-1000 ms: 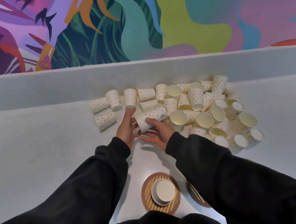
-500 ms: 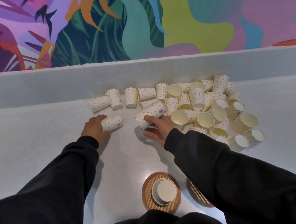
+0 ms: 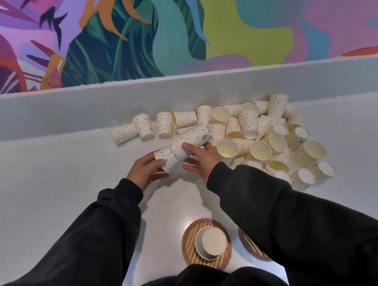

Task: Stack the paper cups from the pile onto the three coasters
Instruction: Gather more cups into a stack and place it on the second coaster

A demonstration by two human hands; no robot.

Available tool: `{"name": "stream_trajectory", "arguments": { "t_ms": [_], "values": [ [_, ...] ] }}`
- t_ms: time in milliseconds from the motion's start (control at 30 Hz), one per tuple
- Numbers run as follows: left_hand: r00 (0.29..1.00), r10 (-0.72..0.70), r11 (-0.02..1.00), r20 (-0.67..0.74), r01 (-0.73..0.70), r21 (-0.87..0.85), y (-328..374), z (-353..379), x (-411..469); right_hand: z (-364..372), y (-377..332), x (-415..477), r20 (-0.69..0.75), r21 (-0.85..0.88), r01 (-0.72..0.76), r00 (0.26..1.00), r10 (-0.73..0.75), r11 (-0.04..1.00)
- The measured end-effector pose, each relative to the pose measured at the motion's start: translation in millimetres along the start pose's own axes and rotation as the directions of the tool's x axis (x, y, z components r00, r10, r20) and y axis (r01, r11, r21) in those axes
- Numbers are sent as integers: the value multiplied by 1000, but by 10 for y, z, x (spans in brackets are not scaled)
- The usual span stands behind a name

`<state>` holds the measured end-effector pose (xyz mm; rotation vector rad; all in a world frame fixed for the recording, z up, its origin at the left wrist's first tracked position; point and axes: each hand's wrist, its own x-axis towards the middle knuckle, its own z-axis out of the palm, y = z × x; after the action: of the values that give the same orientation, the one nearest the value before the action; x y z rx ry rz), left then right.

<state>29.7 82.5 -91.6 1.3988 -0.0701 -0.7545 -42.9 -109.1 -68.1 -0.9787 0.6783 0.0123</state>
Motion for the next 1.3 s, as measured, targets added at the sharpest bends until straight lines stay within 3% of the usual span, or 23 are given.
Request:
{"name": "stream_trajectory", "arguments": {
  "t_ms": [300, 467, 533, 600, 667, 733, 767, 800, 900, 967, 1133, 1200, 1300],
  "values": [
    [999, 23, 999, -37, -21, 42, 33, 216, 54, -8, 61, 8, 38, -38, -63, 997, 64, 997],
    [999, 35, 977, -13, -31, 211, 175, 133, 131, 47, 41, 63, 50, 43, -20, 999, 18, 999],
    [995, 81, 962, -63, -62, 265, 290, -39, 231, 87, 7, 102, 45, 58, -1, 999, -1, 998],
    [939, 219, 912, -263, -101, 398, 389, -303, 386, 126, -33, 154, 32, 72, 8, 999, -10, 997],
    [794, 339, 838, -504, -11, 545, 459, -598, 549, 161, -68, 208, 15, 72, 17, 1000, -18, 997],
    [687, 330, 843, -647, 93, 529, 505, -814, 659, 191, -94, 254, 1, 66, 24, 1000, -24, 998],
    [671, 299, 855, -678, 127, 503, 508, -906, 701, 204, -101, 273, -3, 64, 25, 1000, -25, 998],
    [684, 267, 862, -679, 147, 486, 513, -973, 732, 219, -105, 291, -6, 63, 24, 1000, -24, 998],
    [813, 195, 880, -548, 102, 464, 446, -1140, 843, 246, -86, 341, -20, 64, 11, 1000, -9, 998],
    [849, 171, 896, -500, 77, 437, 423, -1189, 865, 254, -58, 368, -30, 67, 2, 1000, 0, 998],
    [746, 217, 894, -630, 108, 436, 405, -1170, 876, 237, -37, 407, -49, 87, -3, 999, 7, 996],
    [707, 267, 901, -655, 57, 430, 464, -1074, 797, 226, -46, 419, -55, 101, 8, 999, -3, 995],
    [734, 312, 929, -603, -101, 357, 567, -899, 617, 223, -87, 428, -56, 135, 28, 998, -21, 990]
  ]
}}
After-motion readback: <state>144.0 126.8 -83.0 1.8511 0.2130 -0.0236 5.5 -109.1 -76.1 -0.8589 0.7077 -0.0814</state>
